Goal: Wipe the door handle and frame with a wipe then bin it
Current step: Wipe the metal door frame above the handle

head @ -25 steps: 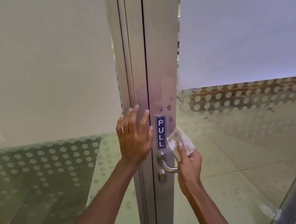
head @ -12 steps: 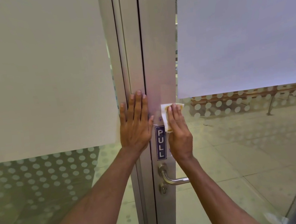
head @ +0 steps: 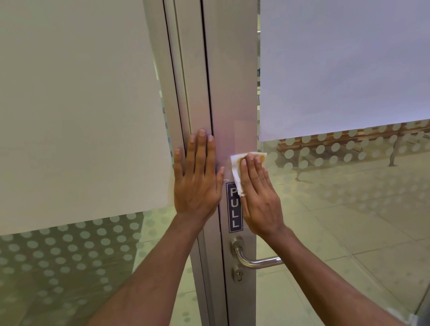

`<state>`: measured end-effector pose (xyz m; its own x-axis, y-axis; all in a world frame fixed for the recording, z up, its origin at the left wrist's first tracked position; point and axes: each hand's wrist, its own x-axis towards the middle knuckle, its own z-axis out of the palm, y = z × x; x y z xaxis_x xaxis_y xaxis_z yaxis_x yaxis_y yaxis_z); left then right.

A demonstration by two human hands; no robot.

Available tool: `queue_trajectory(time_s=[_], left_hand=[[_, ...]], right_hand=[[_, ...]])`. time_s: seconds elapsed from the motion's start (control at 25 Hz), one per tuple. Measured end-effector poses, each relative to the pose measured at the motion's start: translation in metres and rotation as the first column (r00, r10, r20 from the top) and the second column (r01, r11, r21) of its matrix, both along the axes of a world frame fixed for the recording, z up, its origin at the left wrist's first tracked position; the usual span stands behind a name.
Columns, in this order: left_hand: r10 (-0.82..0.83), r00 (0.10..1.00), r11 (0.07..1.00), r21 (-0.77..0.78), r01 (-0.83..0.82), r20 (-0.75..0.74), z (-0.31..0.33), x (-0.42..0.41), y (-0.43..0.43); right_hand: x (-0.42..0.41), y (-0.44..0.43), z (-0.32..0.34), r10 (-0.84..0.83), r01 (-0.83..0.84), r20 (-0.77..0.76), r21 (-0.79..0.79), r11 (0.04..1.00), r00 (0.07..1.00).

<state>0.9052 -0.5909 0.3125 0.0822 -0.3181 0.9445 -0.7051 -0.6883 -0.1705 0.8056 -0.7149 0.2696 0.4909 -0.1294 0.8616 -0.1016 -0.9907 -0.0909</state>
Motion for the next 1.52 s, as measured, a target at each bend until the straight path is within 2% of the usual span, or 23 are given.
queue_trajectory(time_s=[0.12,0.28,0.52,0.68,0.88,1.04,1.2,1.4,1.52], left_hand=[[0.002,1.0,1.0,0.001,-0.002,0.003,0.0,0.0,0.0],[-0.013,1.0,1.0,-0.003,0.013,0.005,0.0,0.001,-0.001],[-0.013,1.0,1.0,-0.01,0.014,0.02,0.0,0.003,-0.001],[-0.005,0.999,1.0,-0.013,0.005,0.032,-0.002,0.003,-0.003],[0.003,0.999,1.0,-0.019,-0.002,0.049,-0.001,0.005,-0.002],[0.002,0.998,1.0,-0.021,-0.001,0.055,-0.002,0.005,-0.003],[0.015,0.999,1.0,-0.014,-0.014,0.045,0.0,0.005,-0.001],[0.003,0.999,1.0,-0.01,-0.002,0.053,-0.002,0.005,-0.004],[0.026,0.998,1.0,-0.009,-0.026,0.049,-0.003,0.006,-0.003]], right_hand=[[-0.009,-0.002,-0.007,-0.02,0.019,-0.022,-0.036,0.999,1.0],[-0.001,-0.003,0.017,-0.013,0.013,0.023,-0.012,1.0,1.0],[-0.023,-0.004,-0.034,0.023,-0.023,-0.062,0.001,1.0,0.998],[-0.004,0.008,-0.014,0.053,-0.052,-0.024,0.054,0.997,0.998],[0.006,0.015,-0.012,0.019,-0.021,-0.042,-0.052,0.998,0.999],[0.012,0.024,-0.013,0.0,-0.001,0.011,0.041,0.999,1.0],[0.002,0.017,-0.023,-0.006,0.0,-0.067,-0.091,0.996,0.998],[0.006,0.015,-0.011,-0.026,0.026,-0.014,0.006,1.0,1.0],[0.006,0.018,-0.019,0.004,-0.009,-0.068,-0.076,0.997,0.998]])
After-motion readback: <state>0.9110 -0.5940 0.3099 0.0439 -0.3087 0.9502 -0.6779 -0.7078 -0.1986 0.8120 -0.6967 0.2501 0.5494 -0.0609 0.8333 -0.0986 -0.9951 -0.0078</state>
